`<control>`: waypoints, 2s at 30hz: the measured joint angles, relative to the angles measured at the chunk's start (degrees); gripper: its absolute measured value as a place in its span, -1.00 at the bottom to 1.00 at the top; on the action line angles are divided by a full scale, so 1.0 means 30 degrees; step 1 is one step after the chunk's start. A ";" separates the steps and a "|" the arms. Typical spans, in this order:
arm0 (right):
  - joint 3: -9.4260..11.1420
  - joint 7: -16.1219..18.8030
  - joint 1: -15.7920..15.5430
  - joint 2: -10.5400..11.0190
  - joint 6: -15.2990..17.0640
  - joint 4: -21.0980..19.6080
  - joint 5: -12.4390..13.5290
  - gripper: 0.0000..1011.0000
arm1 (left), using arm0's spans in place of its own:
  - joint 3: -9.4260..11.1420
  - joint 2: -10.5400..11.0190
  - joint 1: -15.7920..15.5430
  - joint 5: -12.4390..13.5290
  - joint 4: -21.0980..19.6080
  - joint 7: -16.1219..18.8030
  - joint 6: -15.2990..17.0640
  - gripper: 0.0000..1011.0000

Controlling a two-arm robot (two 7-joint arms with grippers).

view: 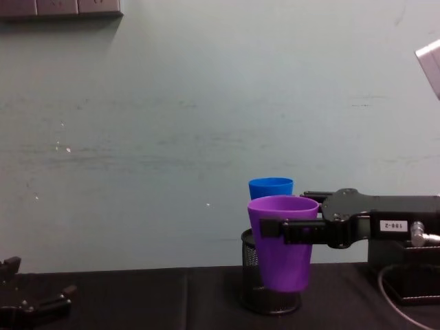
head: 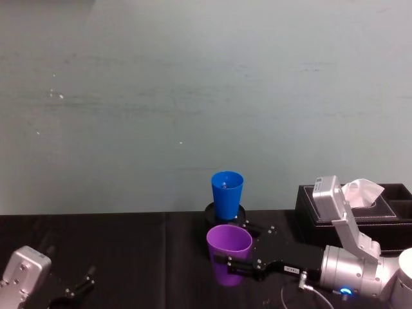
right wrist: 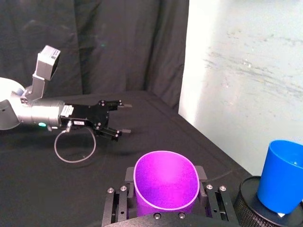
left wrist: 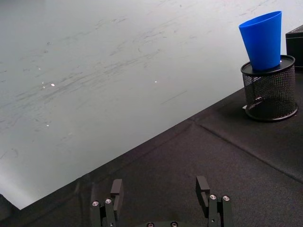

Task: Pick up one cup with a gripper and tap it against the other cup.

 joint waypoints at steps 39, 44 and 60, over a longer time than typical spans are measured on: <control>-0.0083 -0.0204 0.0104 0.0190 0.0064 -0.0276 0.0286 0.46 | 0.0001 0.0001 0.0000 0.0000 -0.0001 0.0000 0.0000 0.98; -0.0077 -0.0201 0.0096 0.0186 0.0060 -0.0272 0.0279 0.46 | 0.0000 0.0000 0.0001 0.0000 0.0000 0.0000 -0.0001 0.98; -0.0077 -0.0200 0.0088 0.0185 0.0060 -0.0271 0.0271 0.46 | 0.0001 0.0000 0.0001 0.0001 -0.0001 0.0000 0.0000 0.98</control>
